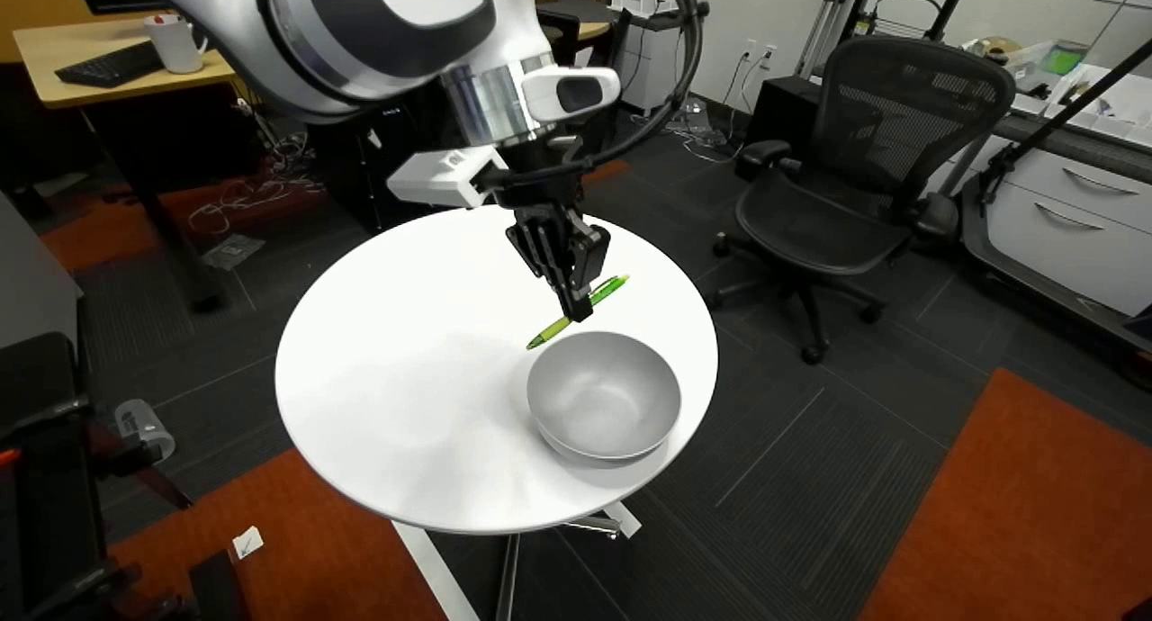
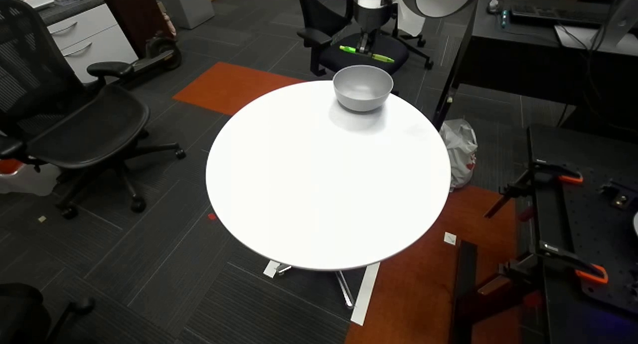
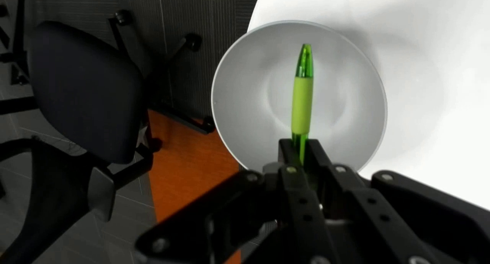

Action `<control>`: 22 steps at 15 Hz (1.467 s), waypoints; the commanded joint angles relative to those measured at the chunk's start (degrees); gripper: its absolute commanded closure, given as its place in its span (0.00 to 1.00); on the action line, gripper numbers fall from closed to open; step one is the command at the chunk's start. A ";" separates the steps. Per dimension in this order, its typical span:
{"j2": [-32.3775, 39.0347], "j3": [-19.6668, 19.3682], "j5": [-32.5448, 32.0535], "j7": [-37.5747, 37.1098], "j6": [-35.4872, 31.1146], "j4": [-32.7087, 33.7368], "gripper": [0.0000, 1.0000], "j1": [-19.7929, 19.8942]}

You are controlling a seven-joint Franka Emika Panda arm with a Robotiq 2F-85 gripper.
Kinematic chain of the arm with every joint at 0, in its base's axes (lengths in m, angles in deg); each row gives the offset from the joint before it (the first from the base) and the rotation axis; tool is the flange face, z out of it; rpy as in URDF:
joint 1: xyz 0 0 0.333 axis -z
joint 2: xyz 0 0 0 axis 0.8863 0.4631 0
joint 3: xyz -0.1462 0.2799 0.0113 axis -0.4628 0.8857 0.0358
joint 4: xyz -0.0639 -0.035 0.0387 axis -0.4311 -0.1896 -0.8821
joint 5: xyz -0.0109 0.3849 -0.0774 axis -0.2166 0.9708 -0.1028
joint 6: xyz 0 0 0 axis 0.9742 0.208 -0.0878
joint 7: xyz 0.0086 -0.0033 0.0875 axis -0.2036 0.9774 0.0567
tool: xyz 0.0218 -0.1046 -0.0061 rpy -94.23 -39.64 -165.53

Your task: Put the pen in the bowl

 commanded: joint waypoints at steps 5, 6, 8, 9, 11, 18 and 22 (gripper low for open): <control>5.37 -0.28 2.00 -5.02 -3.09 1.17 0.97 0.66; 5.79 -0.50 2.36 -5.30 -3.34 1.23 0.68 0.63; 6.30 -0.80 3.27 -5.59 -3.63 1.29 0.58 0.66; 6.40 -0.82 3.76 -5.59 -3.70 1.28 0.50 0.75; 6.45 -1.05 4.16 -5.59 -3.79 1.20 0.34 0.68; 5.75 -0.61 5.40 -4.04 -4.08 0.95 0.00 1.30; 6.07 -1.24 4.98 -4.31 -3.19 0.87 0.00 0.59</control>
